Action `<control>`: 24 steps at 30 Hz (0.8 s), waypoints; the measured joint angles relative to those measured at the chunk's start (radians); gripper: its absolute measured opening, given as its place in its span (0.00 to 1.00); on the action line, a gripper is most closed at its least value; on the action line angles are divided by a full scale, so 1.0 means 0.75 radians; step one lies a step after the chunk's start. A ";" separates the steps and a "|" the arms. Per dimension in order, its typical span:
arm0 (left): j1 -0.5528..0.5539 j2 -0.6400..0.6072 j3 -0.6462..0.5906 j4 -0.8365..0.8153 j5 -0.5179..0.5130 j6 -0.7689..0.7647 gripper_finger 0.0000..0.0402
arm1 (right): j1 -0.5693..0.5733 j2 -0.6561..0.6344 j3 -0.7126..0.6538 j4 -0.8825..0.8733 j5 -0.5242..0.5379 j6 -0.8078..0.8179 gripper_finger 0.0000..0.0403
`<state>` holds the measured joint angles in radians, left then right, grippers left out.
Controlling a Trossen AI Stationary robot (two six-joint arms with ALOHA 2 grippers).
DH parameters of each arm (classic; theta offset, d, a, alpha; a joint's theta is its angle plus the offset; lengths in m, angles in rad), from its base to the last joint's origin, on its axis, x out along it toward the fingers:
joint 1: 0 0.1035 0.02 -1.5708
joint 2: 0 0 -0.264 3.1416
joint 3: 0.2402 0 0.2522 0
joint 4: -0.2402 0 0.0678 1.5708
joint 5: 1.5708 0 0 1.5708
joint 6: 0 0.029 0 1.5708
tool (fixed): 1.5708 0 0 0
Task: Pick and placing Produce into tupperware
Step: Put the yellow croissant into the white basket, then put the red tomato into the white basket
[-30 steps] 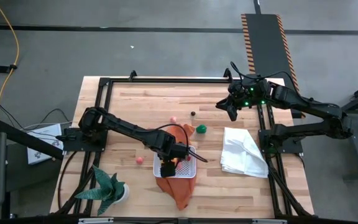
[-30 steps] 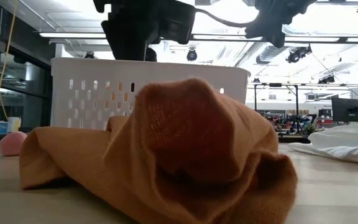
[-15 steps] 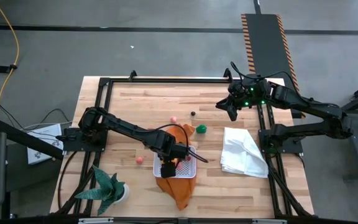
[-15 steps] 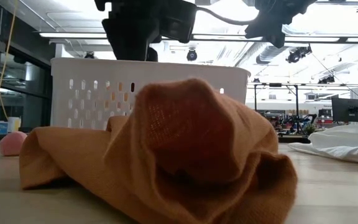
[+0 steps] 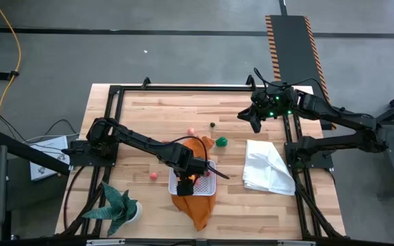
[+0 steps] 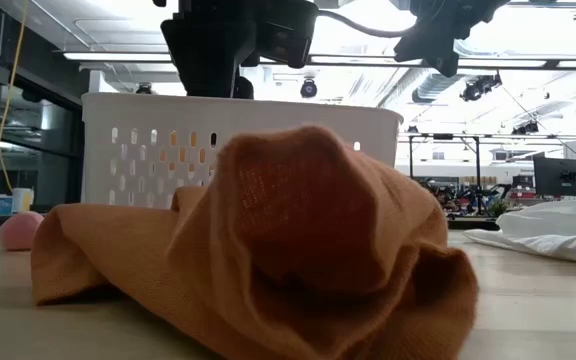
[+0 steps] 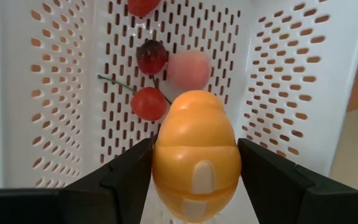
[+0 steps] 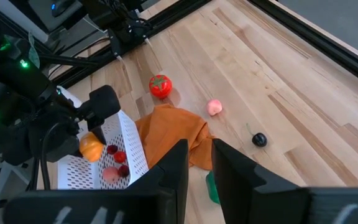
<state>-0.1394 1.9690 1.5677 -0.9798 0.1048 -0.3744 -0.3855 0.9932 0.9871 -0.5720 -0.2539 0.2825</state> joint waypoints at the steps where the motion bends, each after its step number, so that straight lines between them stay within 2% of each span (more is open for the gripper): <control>1: 0.000 0.000 0.000 0.001 0.005 0.000 0.55 | 0.000 0.000 0.000 0.000 0.000 0.000 0.16; 14: 0.000 0.000 0.000 0.005 0.034 -0.006 0.56 | 0.000 0.000 0.000 0.000 0.000 -0.005 0.16; 24: 0.000 0.000 0.000 0.014 0.025 -0.033 0.77 | 0.000 0.000 0.000 0.000 0.000 -0.019 0.16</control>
<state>-0.1394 1.9690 1.5677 -0.9693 0.1232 -0.3990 -0.3857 0.9932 0.9871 -0.5718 -0.2539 0.2681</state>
